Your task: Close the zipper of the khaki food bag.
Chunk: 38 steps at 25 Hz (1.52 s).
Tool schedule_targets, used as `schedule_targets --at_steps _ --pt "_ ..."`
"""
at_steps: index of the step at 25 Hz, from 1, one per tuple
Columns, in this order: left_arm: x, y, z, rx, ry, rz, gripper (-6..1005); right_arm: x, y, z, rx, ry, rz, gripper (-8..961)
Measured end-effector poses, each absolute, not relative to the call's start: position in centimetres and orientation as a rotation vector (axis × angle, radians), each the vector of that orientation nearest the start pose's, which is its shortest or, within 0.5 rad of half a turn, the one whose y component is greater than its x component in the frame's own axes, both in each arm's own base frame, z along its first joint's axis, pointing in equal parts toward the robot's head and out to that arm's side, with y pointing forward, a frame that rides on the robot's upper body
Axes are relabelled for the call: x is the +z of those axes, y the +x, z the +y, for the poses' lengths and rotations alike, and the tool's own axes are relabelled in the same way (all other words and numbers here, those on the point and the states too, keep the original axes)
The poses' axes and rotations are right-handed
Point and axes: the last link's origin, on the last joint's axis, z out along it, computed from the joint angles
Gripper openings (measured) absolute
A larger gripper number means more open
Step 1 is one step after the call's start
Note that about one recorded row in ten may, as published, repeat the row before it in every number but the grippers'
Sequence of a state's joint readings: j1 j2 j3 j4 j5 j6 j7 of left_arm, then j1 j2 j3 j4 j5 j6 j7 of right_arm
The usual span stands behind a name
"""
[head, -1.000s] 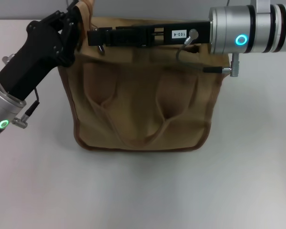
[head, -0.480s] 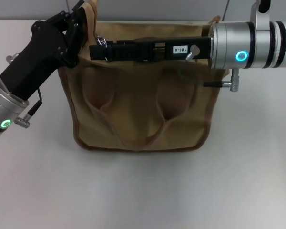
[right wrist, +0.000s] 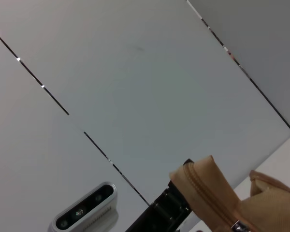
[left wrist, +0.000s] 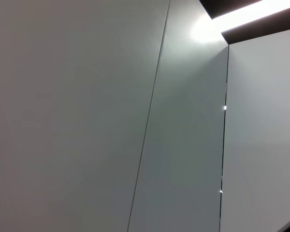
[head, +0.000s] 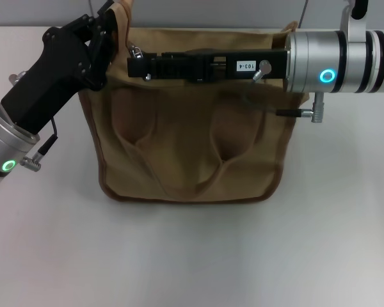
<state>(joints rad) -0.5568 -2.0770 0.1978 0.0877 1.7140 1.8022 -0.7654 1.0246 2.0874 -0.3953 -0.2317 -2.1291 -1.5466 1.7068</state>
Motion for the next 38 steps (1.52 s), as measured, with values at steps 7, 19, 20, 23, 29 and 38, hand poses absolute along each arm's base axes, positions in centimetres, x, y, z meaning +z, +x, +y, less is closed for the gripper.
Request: schedule_targets --at_steps 7,19,20,23,29,38 --pt "0.2 -23.8 30.7 -1.502 -2.033 -0.341 30 -5.8 11.5 38.6 1.108 -2.878 1.040 590" --pt "0.2 -23.9 30.5 -1.507 -2.022 -0.352 31 -6.1 11.7 38.8 1.085 -2.862 1.028 99" --pt "0.2 -24.0 30.5 -1.506 -2.021 -0.352 31 -6.1 11.6 38.7 1.089 -2.868 1.021 78" --pt "0.3 -24.0 30.6 -1.504 -2.020 -0.354 31 -6.2 11.4 38.6 1.095 -2.882 0.999 17" --pt "0.3 -24.0 30.5 -1.505 -2.020 -0.352 31 -6.1 11.4 38.6 1.130 -2.863 1.004 -1" --pt "0.3 -23.8 30.5 -1.517 -2.021 -0.342 32 -6.0 12.3 37.4 1.149 -2.903 0.962 95"
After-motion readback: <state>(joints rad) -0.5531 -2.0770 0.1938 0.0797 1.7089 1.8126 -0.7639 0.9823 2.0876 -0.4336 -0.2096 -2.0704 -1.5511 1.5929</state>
